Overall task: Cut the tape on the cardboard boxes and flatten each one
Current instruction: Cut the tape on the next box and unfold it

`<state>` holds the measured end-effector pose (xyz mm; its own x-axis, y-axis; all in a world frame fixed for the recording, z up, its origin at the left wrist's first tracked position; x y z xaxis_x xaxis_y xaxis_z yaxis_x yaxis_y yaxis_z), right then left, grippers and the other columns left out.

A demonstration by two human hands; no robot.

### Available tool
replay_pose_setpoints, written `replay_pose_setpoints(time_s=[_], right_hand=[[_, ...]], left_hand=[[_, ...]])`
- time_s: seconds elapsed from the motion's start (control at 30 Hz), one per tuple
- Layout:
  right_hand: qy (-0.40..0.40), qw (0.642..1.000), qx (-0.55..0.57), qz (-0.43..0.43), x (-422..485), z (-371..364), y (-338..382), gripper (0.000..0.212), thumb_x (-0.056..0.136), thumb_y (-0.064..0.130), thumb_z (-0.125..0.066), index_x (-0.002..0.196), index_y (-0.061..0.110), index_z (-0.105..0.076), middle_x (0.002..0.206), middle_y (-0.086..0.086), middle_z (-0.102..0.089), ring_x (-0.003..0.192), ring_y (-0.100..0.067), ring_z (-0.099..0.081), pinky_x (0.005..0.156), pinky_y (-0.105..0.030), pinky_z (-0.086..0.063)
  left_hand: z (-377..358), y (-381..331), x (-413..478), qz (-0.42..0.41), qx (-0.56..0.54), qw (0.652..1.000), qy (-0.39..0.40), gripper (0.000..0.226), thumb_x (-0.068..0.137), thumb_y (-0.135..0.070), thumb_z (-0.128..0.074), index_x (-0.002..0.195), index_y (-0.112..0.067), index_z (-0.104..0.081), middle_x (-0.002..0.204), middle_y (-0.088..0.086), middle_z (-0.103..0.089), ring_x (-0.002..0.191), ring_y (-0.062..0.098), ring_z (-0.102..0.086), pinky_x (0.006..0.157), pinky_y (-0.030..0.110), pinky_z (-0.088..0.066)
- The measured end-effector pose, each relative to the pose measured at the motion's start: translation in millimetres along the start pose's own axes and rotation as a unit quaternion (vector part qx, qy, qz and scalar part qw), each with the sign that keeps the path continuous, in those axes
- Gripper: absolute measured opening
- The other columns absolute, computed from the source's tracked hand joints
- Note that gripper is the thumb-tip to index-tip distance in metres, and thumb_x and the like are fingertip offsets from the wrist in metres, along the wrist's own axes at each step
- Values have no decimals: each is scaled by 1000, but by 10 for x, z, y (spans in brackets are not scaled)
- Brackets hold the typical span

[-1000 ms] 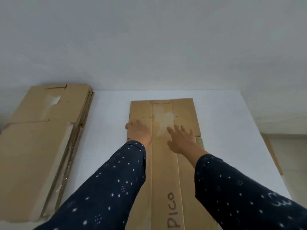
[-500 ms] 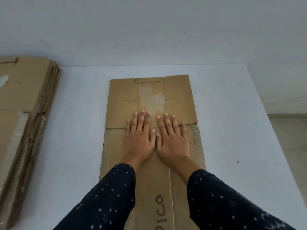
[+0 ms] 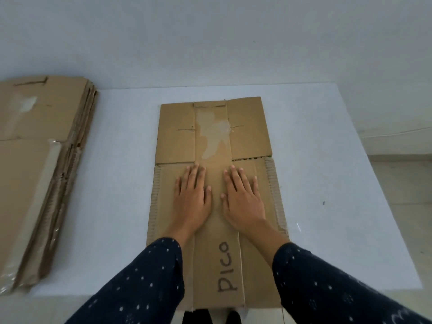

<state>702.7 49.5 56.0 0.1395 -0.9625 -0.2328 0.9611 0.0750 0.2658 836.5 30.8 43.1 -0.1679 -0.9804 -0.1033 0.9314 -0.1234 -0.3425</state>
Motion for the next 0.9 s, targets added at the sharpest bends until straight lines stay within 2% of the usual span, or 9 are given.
replay_pose_setpoints(time_s=[0.07, 0.17, 0.23, 0.43, 0.63, 0.73, 0.8, 0.83, 0.9], right_hand=[[-29, 999, 15, -3, -311, -126, 37, 61, 105, 37, -20, 159, 18, 1, 166, -1, 4, 152, -18, 11, 122, -45, 6], [-69, 997, 13, -21, -640, -289, 49, 61, 103, 38, -23, 159, 16, -11, 165, 0, -8, 152, -16, 0, 124, -43, -4], [-81, 996, 4, -30, -752, -367, 58, 61, 103, 37, -24, 159, 16, -13, 165, 0, -10, 153, -16, -2, 123, -44, -7], [-79, 996, -11, -43, -780, -404, 86, 63, 102, 37, -22, 159, 17, -5, 166, 1, -1, 152, -15, 6, 123, -47, -6], [-62, 997, -14, -44, -753, -419, 75, 63, 100, 37, -21, 159, 16, -11, 166, 1, -6, 153, -17, 1, 122, -48, -3], [-44, 998, 1, -37, -720, -325, 97, 63, 99, 40, -22, 158, 18, -16, 166, 1, -9, 153, -18, 0, 122, -47, 3], [-35, 998, 9, -52, -685, -194, 63, 61, 98, 43, -33, 154, 24, -20, 164, 0, -11, 152, -24, -3, 118, -52, 7], [-42, 995, 16, -86, -675, -116, -7, 60, 97, 45, -38, 152, 28, -20, 162, -1, -8, 151, -29, -3, 115, -56, 9], [-48, 975, 60, -208, -686, 47, -230, 66, 95, 43, -45, 150, 32, -11, 162, -4, 2, 149, -37, -2, 114, -63, 3]], left_hand=[[-33, 57, -314, -7, 5, 1000, -7, 63, 102, -44, -14, 161, -19, -16, 168, 0, -10, 155, 16, 3, 126, 42, -1], [-73, 198, -607, -21, 38, 999, -17, 63, 103, -45, -17, 161, -20, -16, 168, -1, -11, 155, 18, 0, 125, 43, -4], [-102, 239, -707, -31, 64, 997, -22, 62, 104, -43, -19, 161, -19, -14, 168, 1, -11, 155, 20, -2, 125, 46, -9], [-109, 206, -732, -27, 71, 997, -20, 62, 104, -40, -19, 161, -16, -12, 168, 4, -8, 156, 22, -2, 125, 48, -10], [-111, 218, -713, -29, 74, 997, -2, 63, 103, -40, -18, 161, -16, -12, 168, 5, -8, 155, 24, -3, 125, 51, -10], [-109, 223, -671, -31, 62, 996, 48, 68, 99, -49, -7, 160, -21, 4, 168, 5, 8, 154, 25, 13, 124, 56, -2], [-81, 285, -645, 23, 40, 995, 85, 74, 98, -62, -13, 158, -29, 14, 164, 7, 28, 149, 31, 29, 119, 61, 13], [-42, 353, -652, 77, 23, 992, 93, 83, 95, -70, -23, 157, -31, 18, 160, 7, 36, 146, 36, 32, 115, 63, 18], [69, 511, -712, 210, -41, 972, 101, 112, 82, -83, -45, 155, -31, 23, 154, 6, 45, 146, 40, 31, 113, 63, 17]])
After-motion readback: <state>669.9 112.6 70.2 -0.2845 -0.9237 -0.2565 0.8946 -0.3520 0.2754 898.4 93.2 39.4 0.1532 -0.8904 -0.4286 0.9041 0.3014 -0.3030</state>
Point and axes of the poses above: each hand's wrist, its own x-axis towards the middle knuckle, its own z-axis out of the back of the hand, y = z × x, the point moved 7 cm from there along x, towards the middle knuckle
